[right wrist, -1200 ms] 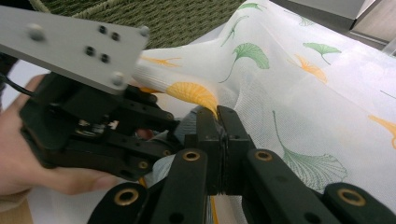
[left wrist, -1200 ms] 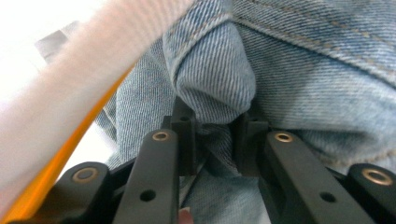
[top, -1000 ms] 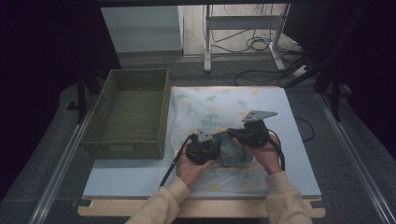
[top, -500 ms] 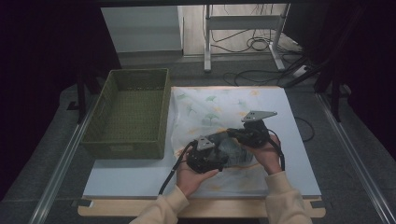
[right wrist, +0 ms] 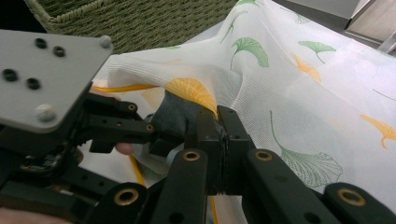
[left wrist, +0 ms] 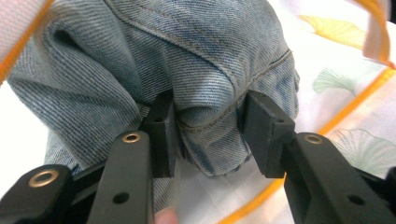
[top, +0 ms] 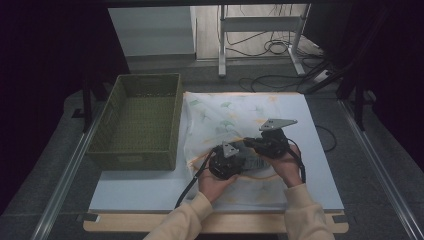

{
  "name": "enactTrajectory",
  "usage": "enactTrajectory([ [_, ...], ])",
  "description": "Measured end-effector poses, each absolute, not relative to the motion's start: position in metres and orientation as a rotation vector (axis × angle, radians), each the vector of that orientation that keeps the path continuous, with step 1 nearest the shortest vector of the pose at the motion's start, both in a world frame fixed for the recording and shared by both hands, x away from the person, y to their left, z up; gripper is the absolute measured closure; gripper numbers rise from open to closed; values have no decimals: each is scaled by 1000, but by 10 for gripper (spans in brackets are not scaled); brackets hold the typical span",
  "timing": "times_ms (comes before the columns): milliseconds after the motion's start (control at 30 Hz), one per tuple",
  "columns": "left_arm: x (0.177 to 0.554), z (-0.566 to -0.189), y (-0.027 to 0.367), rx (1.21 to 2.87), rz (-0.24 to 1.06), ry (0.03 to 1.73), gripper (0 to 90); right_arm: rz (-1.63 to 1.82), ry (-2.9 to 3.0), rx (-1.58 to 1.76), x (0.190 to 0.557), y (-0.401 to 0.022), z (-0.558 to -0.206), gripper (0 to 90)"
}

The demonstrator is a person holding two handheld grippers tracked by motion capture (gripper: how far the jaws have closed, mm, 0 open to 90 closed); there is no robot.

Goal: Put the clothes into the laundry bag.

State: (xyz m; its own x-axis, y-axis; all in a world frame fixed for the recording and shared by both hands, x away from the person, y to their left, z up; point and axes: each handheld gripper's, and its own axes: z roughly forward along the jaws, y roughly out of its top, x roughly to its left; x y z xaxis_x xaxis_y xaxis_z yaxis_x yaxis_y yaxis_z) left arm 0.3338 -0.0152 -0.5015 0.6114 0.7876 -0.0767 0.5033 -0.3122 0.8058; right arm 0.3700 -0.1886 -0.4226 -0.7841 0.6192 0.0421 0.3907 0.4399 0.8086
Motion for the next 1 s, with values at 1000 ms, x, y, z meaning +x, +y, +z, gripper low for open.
enactTrajectory([
  [1000, 334, -503, 21, 1932, 437, 1065, 524, 1253, 2439, 879, 372, -188, -425, 886],
])
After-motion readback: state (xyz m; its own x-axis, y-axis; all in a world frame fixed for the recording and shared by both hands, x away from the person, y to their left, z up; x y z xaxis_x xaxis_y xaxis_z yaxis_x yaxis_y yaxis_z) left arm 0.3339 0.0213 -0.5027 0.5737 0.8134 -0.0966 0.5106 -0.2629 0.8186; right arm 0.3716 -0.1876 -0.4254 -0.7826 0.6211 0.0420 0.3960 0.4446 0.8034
